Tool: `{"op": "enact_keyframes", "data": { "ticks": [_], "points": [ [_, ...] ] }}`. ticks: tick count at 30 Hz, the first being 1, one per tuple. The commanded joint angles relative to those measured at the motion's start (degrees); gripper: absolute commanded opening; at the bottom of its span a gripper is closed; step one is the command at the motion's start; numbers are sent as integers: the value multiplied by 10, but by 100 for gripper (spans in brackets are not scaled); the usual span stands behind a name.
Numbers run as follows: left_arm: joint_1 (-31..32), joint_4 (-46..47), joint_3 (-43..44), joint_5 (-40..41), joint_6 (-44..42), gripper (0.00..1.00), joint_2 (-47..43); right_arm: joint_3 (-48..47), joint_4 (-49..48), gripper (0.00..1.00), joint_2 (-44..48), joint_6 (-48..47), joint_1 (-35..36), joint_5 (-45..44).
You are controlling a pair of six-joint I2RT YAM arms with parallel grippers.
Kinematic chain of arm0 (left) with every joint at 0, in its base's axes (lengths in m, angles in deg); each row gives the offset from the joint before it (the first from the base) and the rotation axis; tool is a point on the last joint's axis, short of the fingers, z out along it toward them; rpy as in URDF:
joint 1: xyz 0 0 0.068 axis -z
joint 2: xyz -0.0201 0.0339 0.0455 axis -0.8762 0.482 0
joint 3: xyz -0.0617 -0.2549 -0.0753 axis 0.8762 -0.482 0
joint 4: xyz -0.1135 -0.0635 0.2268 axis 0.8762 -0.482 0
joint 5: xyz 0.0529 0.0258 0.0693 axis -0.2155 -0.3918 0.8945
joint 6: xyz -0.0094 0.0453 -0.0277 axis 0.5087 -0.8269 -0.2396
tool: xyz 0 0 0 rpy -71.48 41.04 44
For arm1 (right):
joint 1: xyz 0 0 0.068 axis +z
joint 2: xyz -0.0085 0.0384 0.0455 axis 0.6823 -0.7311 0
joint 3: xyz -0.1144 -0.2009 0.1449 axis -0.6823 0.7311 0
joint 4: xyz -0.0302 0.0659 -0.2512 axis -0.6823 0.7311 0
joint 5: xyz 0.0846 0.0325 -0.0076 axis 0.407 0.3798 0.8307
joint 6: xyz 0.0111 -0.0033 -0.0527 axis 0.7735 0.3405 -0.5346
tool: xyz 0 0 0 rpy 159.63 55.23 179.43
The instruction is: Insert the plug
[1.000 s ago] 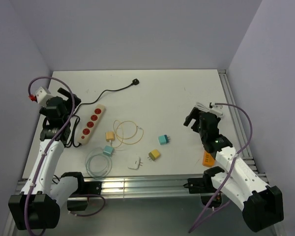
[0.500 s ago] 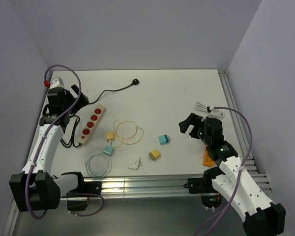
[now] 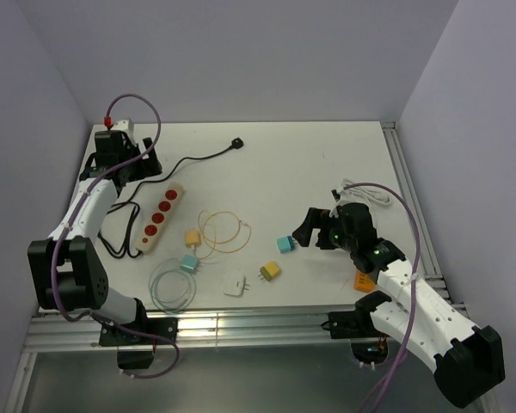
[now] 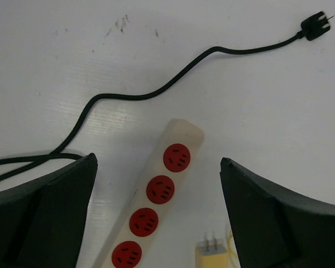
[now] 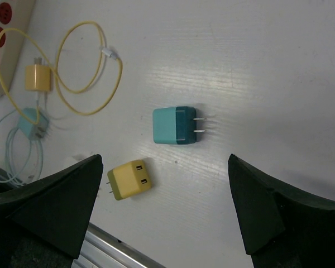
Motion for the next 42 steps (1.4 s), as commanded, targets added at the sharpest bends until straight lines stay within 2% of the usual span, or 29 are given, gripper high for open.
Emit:
{"op": "enact_keyframes", "data": {
  "ticks": [1, 4, 9, 13, 17, 19, 28, 33, 37, 38, 40, 41, 42],
  "points": [
    [-1, 1, 46, -1, -68, 96, 32, -19, -1, 100, 13, -11, 3, 28],
    [-1, -5, 49, -8, -106, 93, 64, -9, -12, 100, 18, -10, 4, 47],
    [12, -6, 43, -8, -159, 93, 83, -26, -1, 100, 24, -20, 5, 29],
    [18, -32, 65, -7, -167, 92, 114, -31, -3, 100, 30, -30, 4, 47],
    [20, -25, 48, 4, -174, 93, 122, -31, -3, 100, 30, -25, 4, 71],
    [39, -37, 56, 7, -174, 93, 132, -26, -8, 100, 37, -23, 4, 78],
    [73, -56, 84, 45, -157, 90, 206, -4, -8, 100, 57, -12, 5, 64],
    [73, -115, 130, 69, -103, 78, 268, -6, -2, 100, 54, 0, 8, 64],
    [75, -117, 123, 59, -81, 69, 282, -10, 8, 100, 61, 3, 12, 49],
    [75, -118, 122, 58, -73, 62, 281, -9, 8, 100, 65, 7, 13, 47],
    [75, -122, 125, 53, -62, 57, 281, -6, 3, 99, 65, 14, 14, 43],
    [75, -125, 128, 53, -47, 48, 281, -6, 1, 99, 61, 17, 17, 43],
    [75, -127, 136, 53, -41, 43, 282, -4, -1, 99, 58, 19, 19, 41]
  ]
}}
